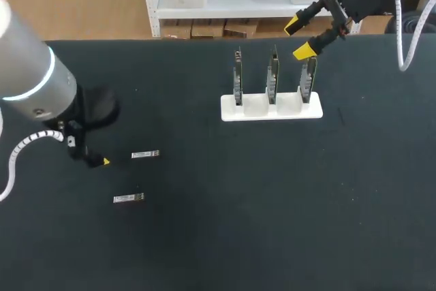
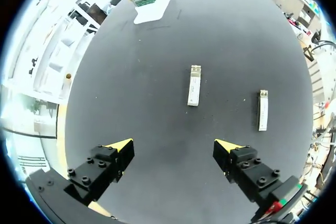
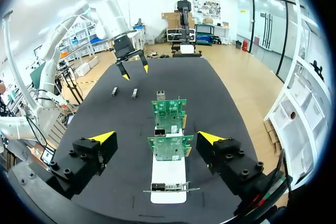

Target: Pick up the optical module with the left hand, and insert it into the network port with the right hand.

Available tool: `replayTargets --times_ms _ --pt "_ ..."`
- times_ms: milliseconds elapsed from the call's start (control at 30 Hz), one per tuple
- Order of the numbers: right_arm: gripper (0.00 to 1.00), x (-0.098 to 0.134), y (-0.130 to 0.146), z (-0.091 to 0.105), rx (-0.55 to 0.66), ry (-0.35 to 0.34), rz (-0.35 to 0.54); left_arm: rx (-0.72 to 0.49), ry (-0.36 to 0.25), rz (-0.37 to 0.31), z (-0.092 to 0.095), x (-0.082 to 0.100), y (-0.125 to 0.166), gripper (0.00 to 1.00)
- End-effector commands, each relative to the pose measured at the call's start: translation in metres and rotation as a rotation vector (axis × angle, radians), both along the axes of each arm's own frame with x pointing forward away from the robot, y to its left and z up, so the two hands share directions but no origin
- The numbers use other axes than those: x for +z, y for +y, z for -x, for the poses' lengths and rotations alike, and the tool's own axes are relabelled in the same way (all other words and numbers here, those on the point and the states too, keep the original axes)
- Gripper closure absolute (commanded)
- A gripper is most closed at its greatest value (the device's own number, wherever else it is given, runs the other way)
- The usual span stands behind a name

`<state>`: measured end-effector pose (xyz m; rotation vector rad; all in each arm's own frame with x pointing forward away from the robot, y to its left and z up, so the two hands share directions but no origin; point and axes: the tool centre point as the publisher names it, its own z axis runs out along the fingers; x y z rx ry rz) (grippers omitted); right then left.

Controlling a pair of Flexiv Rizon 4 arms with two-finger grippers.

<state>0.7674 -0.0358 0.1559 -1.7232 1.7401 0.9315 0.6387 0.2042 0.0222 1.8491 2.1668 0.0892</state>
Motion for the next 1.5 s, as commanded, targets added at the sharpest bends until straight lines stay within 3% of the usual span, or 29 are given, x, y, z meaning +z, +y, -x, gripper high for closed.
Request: replayTargets --times_ms 33,300,500,833,1500 --pt "0.0 0.0 0.0 0.001 -0.002 -0.002 -0.001 -0.009 0.032 -0.071 -0.006 0.007 -0.011 0.0" --pt "0.0 0.0 0.0 0.001 -0.002 -0.002 -0.001 -0.056 0.065 -0.121 -0.004 0.01 -0.022 0.0" --pt "0.0 0.0 0.0 0.001 -0.002 -0.002 -0.001 -0.056 0.113 -0.139 0.0 -0.002 -0.026 0.0" --pt "0.0 0.0 0.0 0.001 -0.002 -0.002 -0.001 -0.027 0.192 -0.119 0.007 -0.021 -0.029 0.0" --pt "0.0 0.0 0.0 0.001 -0.002 -0.002 -0.001 -0.012 0.224 -0.09 0.011 -0.029 -0.032 0.0"
